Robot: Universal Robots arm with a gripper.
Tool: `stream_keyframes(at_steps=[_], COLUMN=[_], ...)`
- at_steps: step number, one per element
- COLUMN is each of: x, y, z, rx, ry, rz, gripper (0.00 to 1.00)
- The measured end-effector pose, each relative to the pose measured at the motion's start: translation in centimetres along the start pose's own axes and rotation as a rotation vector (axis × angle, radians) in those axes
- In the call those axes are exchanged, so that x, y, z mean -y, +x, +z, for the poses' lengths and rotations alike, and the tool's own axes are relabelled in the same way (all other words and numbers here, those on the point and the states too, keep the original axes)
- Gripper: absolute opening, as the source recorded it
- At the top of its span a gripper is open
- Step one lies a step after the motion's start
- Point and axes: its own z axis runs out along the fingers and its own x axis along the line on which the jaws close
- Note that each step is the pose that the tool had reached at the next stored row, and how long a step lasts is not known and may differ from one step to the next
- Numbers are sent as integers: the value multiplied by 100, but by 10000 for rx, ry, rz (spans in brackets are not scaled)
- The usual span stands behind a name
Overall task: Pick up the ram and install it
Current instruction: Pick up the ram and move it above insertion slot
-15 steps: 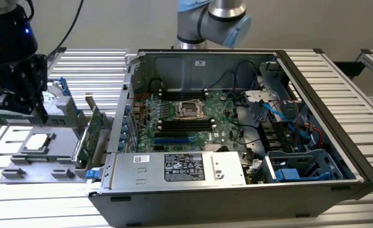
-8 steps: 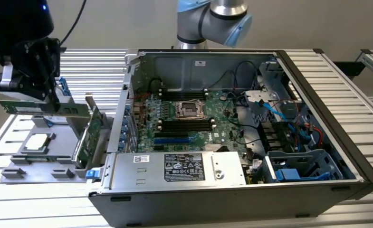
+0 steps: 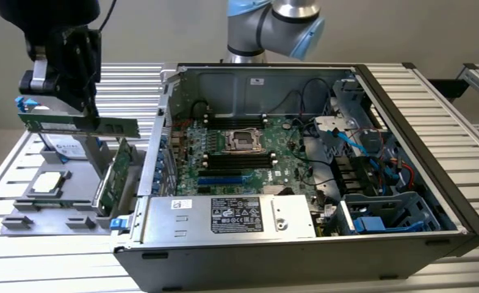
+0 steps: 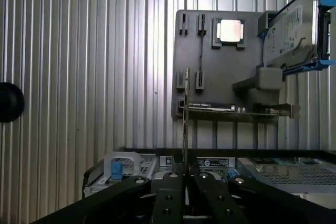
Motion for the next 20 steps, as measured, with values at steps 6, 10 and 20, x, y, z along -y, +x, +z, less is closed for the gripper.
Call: stream_keyframes(at_steps=[6, 10, 20], x=[272, 454, 903], y=[-6, -15, -56], z=[-30, -49, -98], rx=[5, 60, 132], ry=[-2, -2, -4], rz=[-3, -10, -17], gripper=[14, 14, 14])
